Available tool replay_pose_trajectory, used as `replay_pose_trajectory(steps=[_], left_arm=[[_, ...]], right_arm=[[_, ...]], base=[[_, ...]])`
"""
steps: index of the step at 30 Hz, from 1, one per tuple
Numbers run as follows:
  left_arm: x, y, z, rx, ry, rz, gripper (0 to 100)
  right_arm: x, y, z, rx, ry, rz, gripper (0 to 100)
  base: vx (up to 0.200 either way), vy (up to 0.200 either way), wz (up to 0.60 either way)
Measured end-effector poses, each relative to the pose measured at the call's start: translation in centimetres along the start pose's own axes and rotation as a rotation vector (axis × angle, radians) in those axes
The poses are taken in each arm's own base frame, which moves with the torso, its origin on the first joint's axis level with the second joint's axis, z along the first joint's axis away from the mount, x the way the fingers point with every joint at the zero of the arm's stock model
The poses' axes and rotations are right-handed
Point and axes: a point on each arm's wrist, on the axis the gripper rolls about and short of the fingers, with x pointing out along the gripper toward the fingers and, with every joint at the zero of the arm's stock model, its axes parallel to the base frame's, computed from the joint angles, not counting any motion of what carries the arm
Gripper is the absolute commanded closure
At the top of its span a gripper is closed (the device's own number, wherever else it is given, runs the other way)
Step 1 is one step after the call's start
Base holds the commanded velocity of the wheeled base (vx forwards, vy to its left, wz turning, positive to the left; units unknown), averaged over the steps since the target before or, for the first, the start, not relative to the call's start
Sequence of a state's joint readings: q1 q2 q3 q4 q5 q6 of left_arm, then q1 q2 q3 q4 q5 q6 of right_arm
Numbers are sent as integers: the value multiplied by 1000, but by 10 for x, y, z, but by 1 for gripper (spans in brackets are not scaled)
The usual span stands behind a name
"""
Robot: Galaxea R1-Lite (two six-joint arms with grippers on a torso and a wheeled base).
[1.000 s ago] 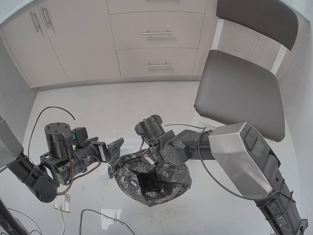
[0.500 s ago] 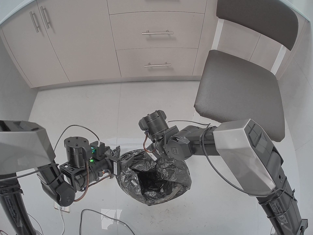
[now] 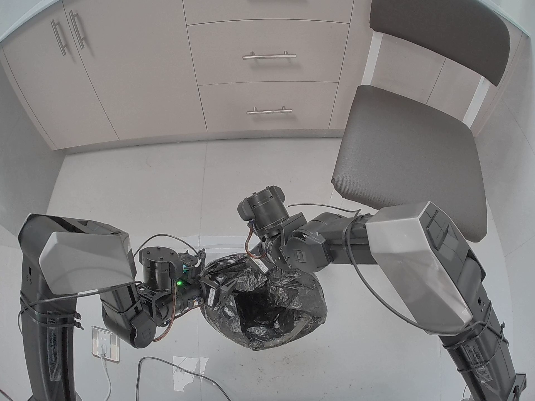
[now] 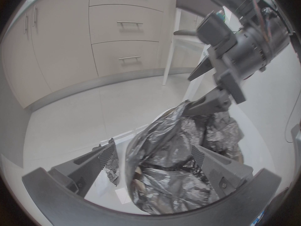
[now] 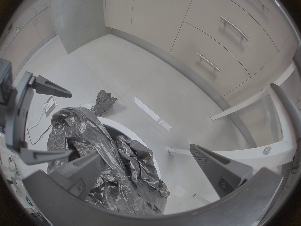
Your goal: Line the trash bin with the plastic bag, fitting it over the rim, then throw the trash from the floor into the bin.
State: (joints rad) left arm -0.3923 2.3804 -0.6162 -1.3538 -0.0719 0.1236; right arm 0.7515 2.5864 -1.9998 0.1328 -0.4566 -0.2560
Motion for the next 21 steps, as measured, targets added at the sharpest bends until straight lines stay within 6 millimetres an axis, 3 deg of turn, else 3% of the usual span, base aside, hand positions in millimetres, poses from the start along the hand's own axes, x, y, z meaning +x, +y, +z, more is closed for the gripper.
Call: replay_pose_trajectory(steps=[8,21], left_arm=[[29,18,-1,-16,-34,174,0],[38,23,-3,-72,-50,191,0]], right_arm=[[4,-2,1,20,-27,-13,0],[18,-9,-4,59,-51,-37,0]], base=[[0,0,0],[0,0,0]])
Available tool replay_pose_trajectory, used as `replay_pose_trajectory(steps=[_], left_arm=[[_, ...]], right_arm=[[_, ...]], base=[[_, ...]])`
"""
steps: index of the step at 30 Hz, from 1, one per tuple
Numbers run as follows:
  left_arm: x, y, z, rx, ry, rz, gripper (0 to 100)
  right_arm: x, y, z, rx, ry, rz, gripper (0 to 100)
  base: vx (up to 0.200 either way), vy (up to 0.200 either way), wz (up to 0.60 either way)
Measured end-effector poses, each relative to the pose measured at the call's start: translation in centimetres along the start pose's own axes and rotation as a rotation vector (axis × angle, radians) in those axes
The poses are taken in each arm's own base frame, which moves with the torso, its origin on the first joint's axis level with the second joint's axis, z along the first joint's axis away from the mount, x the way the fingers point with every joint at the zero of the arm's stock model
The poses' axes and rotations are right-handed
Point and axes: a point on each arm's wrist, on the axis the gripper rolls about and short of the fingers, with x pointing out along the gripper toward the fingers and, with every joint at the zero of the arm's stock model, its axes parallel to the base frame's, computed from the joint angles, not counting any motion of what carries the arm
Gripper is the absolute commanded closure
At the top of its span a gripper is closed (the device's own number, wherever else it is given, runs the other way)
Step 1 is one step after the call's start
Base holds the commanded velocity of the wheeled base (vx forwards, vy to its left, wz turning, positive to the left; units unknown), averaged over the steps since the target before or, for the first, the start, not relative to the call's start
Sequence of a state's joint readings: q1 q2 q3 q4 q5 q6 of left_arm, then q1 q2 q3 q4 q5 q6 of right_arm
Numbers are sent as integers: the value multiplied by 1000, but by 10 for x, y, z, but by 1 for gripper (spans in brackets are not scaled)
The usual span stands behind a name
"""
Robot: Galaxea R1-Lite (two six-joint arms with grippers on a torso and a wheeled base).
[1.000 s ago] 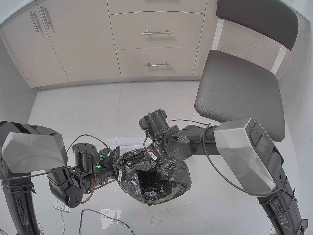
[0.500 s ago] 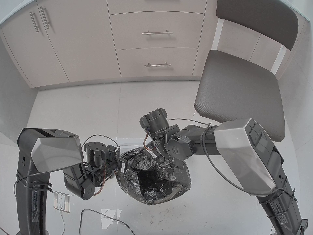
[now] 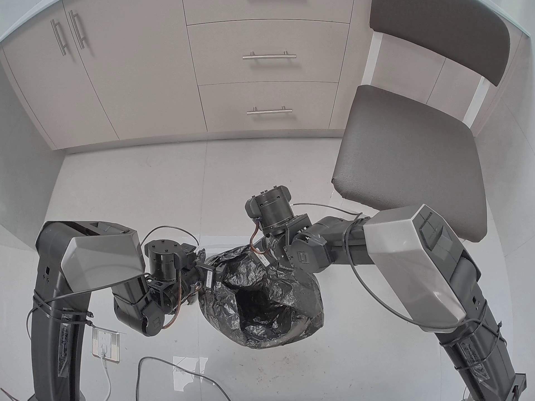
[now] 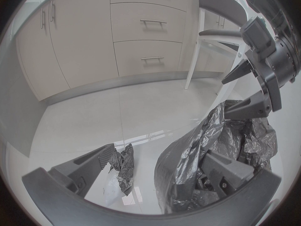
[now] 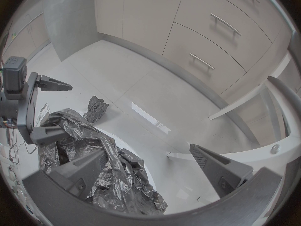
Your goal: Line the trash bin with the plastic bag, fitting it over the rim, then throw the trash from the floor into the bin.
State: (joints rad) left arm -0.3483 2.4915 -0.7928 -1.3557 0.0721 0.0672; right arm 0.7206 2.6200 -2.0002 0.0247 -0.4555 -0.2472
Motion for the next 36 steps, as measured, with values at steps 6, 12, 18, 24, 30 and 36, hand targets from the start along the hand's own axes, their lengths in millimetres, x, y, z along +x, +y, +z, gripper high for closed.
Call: replay_pose_trajectory(steps=[6,12,18,24,30,36], left_arm=[[0,0,1,-10,-3,0,0],[-1,0,3,-35,-11,0,0],[-2,1,8,-43,-26,2,0],[-2,6,10,-48,-30,14,0],[-2,9,10,-51,-31,21,0],[0,10,8,-52,-28,24,0]], right_arm=[[8,-6,-5,28,3,-16,0],[11,-13,-6,42,0,-29,0],[14,-14,-7,48,-6,-34,0],[21,-15,-13,51,5,-38,0],[27,-16,-18,54,14,-40,0],[31,-14,-23,52,26,-38,0]], base=[[0,0,0],[0,0,0],[0,0,0],[0,0,0],[0,0,0],[0,0,0]])
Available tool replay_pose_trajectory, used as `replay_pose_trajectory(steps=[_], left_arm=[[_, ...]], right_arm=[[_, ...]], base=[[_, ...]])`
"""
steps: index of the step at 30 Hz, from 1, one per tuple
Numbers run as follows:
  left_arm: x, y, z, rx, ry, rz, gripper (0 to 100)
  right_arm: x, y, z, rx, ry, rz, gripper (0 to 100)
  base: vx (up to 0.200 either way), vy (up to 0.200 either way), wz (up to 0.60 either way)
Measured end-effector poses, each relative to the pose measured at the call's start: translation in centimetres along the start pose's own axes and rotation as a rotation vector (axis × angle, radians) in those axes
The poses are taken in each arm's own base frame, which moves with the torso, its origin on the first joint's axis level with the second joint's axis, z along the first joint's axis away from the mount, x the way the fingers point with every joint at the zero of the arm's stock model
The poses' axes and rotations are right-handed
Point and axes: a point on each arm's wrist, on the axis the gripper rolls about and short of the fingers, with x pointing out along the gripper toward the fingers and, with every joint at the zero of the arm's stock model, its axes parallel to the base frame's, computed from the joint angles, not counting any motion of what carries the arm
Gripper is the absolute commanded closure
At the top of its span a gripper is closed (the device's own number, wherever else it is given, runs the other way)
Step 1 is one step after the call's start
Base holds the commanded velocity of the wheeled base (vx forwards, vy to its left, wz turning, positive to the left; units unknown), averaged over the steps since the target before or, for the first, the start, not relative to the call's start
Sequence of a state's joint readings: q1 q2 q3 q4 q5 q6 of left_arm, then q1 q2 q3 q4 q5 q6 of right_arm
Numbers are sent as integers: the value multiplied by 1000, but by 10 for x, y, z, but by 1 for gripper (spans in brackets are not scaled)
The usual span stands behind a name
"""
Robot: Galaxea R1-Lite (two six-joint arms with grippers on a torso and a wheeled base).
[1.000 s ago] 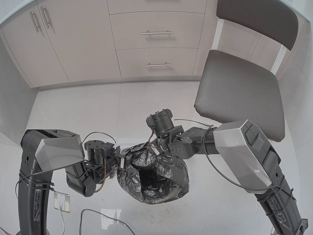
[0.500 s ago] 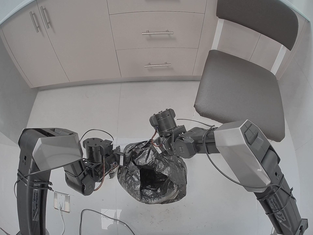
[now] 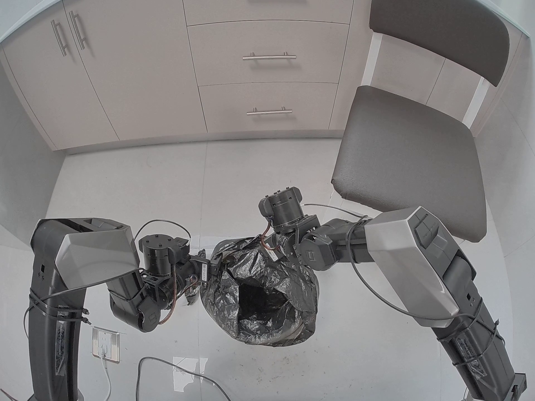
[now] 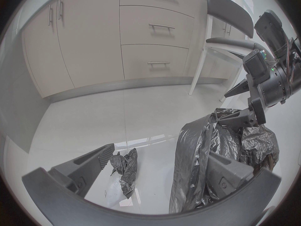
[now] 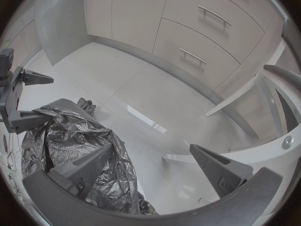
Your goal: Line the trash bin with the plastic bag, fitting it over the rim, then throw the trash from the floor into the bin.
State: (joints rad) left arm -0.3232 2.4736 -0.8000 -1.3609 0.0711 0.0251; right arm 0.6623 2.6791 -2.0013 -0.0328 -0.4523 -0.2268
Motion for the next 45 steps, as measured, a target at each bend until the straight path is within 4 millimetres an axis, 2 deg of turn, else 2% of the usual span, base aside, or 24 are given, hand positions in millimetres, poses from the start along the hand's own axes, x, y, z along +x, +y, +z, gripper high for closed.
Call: replay_pose_trajectory(steps=[10,24,36,45], left_arm=[[2,3,-4,-35,7,7,0],[-3,1,7,-59,-16,1,0],[-3,1,8,-61,-19,1,0],[-2,1,6,-60,-16,2,0]], right_arm=[[3,4,-3,-1,0,-1,0],[-14,13,9,-7,-21,10,0],[-22,3,20,15,-54,0,0],[-16,-9,18,30,-45,-15,0]], base=[[0,0,0],[0,0,0],[0,0,0],[0,0,0]])
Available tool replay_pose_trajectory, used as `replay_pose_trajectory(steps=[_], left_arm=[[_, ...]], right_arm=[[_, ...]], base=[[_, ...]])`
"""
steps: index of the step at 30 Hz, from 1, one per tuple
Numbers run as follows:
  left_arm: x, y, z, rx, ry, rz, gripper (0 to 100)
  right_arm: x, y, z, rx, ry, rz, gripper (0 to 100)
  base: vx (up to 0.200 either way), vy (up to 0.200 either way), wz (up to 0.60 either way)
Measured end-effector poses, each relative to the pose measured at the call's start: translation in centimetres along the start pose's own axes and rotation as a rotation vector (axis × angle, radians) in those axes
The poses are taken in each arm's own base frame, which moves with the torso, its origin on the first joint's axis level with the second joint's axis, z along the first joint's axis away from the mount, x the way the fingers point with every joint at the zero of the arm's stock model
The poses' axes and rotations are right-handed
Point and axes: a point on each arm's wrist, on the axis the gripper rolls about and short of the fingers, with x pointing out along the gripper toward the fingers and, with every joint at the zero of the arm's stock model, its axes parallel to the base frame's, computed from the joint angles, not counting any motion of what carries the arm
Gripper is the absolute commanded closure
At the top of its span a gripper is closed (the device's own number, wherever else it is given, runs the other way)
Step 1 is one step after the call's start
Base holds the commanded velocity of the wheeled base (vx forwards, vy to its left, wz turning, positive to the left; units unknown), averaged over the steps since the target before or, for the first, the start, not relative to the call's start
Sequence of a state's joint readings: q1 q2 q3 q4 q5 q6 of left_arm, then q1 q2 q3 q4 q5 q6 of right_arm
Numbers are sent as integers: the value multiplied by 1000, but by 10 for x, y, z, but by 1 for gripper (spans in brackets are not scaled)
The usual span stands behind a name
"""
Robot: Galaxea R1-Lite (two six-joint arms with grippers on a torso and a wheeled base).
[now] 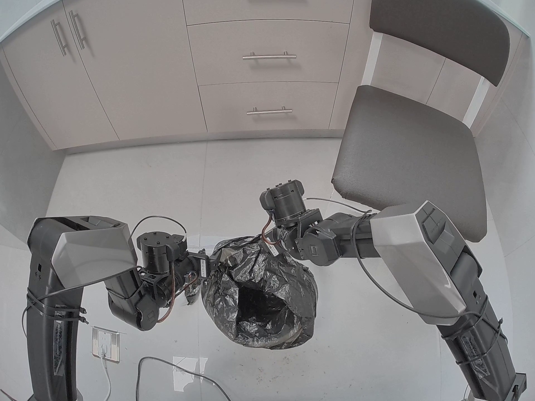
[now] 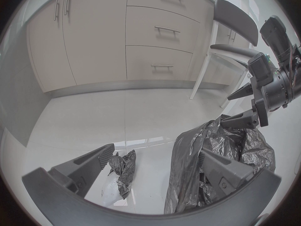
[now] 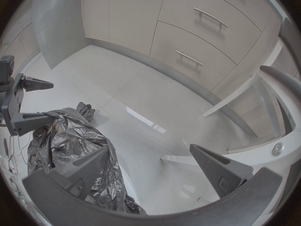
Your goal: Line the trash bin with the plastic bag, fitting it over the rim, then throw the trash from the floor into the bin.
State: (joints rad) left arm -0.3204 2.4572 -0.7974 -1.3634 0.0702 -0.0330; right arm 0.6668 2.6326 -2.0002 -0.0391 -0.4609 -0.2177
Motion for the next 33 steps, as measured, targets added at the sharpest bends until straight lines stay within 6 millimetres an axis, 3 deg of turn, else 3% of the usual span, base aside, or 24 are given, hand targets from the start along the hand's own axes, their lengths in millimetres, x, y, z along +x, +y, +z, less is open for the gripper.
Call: replay_pose_trajectory(steps=[16,33], left_arm=[[7,2,-5,-2,3,6,0],[14,6,-18,-4,26,16,0]], right_arm=[[15,-9,-13,20,32,-21,0],[26,-2,-28,7,66,-16,0]], base=[[0,0,0],[0,0,0]])
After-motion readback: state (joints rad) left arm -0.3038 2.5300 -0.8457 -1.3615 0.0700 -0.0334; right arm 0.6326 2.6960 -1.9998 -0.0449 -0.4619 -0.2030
